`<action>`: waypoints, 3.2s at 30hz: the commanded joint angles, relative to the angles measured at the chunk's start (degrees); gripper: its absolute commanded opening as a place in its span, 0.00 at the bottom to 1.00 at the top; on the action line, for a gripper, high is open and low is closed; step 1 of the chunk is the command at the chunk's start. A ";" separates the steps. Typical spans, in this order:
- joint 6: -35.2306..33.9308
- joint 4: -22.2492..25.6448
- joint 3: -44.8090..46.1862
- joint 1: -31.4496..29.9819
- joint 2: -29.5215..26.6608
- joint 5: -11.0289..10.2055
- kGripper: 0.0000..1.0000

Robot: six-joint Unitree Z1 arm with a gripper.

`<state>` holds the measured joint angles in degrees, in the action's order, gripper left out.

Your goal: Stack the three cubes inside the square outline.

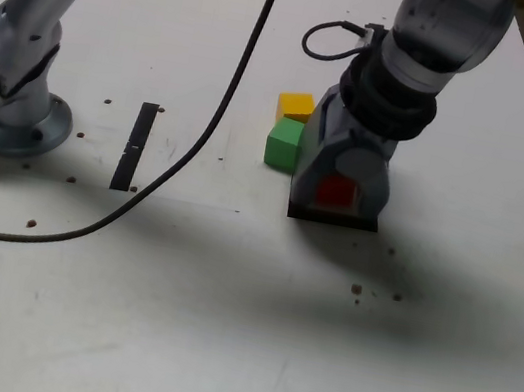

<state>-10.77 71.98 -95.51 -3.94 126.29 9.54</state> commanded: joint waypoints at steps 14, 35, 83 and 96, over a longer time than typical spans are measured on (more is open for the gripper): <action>-0.19 9.48 -5.36 -0.21 -7.67 -6.15 1.00; 4.88 -0.21 16.44 13.86 -14.52 -12.97 1.00; 4.24 -13.61 19.53 13.87 -10.01 -10.66 0.49; 3.19 -13.03 18.70 13.87 -10.33 -11.16 0.35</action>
<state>-7.66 58.60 -76.42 9.91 116.30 -1.22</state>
